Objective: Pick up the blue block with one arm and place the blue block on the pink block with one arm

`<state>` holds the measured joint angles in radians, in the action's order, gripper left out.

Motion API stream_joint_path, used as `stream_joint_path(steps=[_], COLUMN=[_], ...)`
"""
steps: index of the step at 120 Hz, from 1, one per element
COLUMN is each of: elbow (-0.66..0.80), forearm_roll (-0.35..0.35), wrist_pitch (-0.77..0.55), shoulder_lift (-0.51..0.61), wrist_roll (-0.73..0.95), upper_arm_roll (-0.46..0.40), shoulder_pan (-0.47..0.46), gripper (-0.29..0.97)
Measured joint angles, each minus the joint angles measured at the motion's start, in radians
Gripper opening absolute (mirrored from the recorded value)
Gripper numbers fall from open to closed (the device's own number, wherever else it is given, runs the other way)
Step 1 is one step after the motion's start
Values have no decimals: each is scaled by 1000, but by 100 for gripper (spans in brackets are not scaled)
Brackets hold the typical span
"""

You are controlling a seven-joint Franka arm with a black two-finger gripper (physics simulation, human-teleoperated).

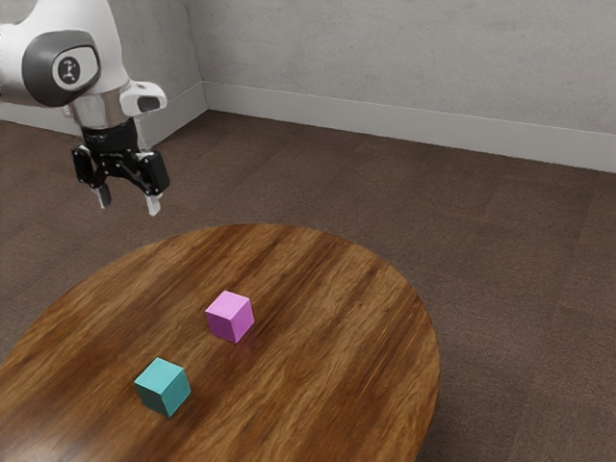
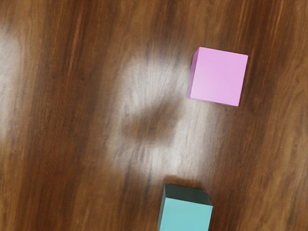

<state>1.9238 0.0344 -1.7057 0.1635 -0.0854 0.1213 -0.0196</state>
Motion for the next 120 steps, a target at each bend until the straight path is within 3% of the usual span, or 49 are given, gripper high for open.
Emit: stream_joint_path(steps=[42, 62, 88, 120], elbow=[202, 378, 630, 736], forearm_roll=[-74, -77, -72, -67], wrist_pitch=[-141, -240, -494, -707], shoulder_lift=[59, 72, 72, 83], wrist_roll=[-21, -55, -99, -95], upper_arm_roll=[-8, -28, -44, -81], shoulder_pan=[-16, -10, -3, 9], gripper=[68, 68, 68, 67])
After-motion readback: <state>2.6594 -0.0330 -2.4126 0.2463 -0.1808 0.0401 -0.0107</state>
